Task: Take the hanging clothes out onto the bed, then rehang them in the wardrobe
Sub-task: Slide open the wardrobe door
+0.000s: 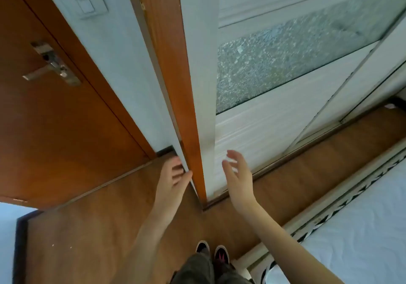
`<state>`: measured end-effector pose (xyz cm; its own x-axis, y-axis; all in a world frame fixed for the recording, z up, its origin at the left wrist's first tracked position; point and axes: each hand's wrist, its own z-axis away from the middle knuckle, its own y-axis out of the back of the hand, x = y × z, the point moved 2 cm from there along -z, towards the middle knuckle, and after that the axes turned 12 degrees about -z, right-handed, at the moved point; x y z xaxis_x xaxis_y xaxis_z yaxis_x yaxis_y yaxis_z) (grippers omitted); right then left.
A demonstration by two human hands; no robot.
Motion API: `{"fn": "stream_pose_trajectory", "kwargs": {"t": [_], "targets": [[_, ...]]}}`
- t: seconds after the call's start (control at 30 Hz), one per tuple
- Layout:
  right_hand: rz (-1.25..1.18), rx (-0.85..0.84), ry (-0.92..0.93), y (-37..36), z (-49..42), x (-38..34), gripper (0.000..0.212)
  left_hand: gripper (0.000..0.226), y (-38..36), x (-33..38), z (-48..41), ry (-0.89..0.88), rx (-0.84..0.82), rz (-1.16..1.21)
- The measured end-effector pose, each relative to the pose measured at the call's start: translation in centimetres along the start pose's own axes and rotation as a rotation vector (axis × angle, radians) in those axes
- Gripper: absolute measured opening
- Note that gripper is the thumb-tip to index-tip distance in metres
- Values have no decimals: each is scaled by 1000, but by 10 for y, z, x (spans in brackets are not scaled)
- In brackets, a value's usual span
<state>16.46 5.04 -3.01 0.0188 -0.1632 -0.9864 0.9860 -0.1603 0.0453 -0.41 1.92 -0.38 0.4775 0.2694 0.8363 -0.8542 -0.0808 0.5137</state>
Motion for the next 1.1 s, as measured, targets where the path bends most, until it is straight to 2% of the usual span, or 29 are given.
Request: {"fn": "stream_pose_trajectory", "kwargs": {"t": [0.07,0.17,0.3,0.4,0.67,1.1], "targets": [[-79,97,82,-11,-14,-20,50,65,7,23,-22,-63,113,71],[-165,75,151,-36,-31,-47,71,85,20,58,-49,-169,220,68],[-218,44,179,-60,-40,-57,87,80,29,77,-65,-349,287,32],[-228,64,183,-69,-43,-57,93,74,33,79,-71,-383,316,34],[-169,136,205,-59,-56,-57,92,81,35,72,-77,-428,349,88],[-139,229,289,13,-108,-70,74,77,32,69,-78,-420,436,87]]}}
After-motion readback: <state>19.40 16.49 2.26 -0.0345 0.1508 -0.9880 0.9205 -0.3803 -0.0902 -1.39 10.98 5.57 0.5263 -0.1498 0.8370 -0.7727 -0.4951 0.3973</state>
